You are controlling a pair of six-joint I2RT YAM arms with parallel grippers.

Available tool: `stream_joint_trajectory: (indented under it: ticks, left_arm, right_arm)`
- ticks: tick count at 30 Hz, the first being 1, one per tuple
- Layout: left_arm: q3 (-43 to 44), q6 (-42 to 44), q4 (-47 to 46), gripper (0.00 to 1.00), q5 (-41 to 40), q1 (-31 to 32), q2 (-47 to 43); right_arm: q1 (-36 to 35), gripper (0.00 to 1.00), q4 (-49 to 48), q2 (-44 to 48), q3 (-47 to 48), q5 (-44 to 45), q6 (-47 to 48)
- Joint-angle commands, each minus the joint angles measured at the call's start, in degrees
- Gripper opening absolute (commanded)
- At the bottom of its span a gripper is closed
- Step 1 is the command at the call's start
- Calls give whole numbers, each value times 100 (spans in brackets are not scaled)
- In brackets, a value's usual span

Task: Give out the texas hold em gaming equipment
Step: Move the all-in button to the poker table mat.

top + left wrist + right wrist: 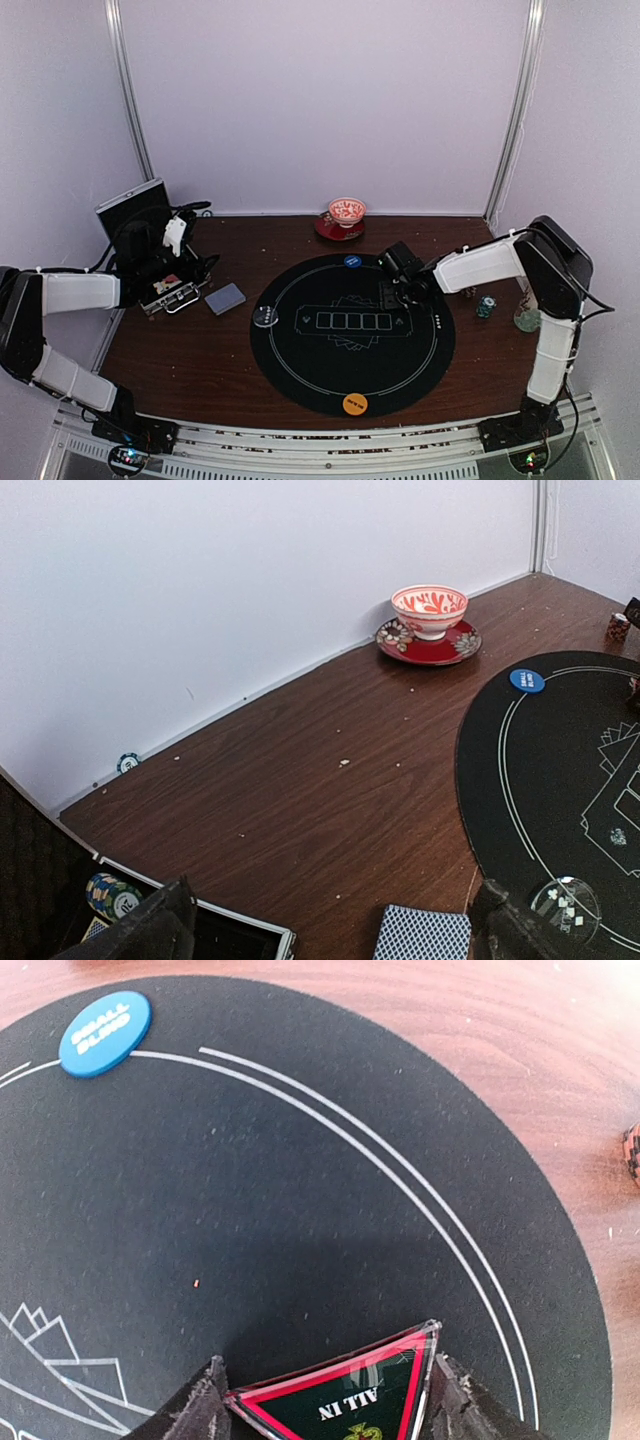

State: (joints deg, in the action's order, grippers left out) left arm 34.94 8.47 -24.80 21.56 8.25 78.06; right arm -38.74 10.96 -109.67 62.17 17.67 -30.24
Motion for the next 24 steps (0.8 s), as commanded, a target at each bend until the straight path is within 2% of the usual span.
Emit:
stream_joint_trajectory:
  ticks: [1, 12, 16, 19, 24]
  left_arm:
    - [82, 53, -137, 98, 23, 9, -151]
    - [92, 67, -112, 98, 21, 7, -134]
    - [109, 76, -110, 98, 49, 7, -92]
    - [119, 71, -102, 98, 54, 9, -70]
    - [114, 67, -99, 98, 41, 9, -89]
  right_arm:
    - [189, 67, 409, -351, 183, 250, -67]
    - [675, 69, 754, -804, 1036, 412, -77]
    - [667, 81, 863, -747, 1098, 529, -12]
    - [622, 92, 789, -280, 990, 567, 77]
    - [574, 99, 927, 793, 714, 616, 67]
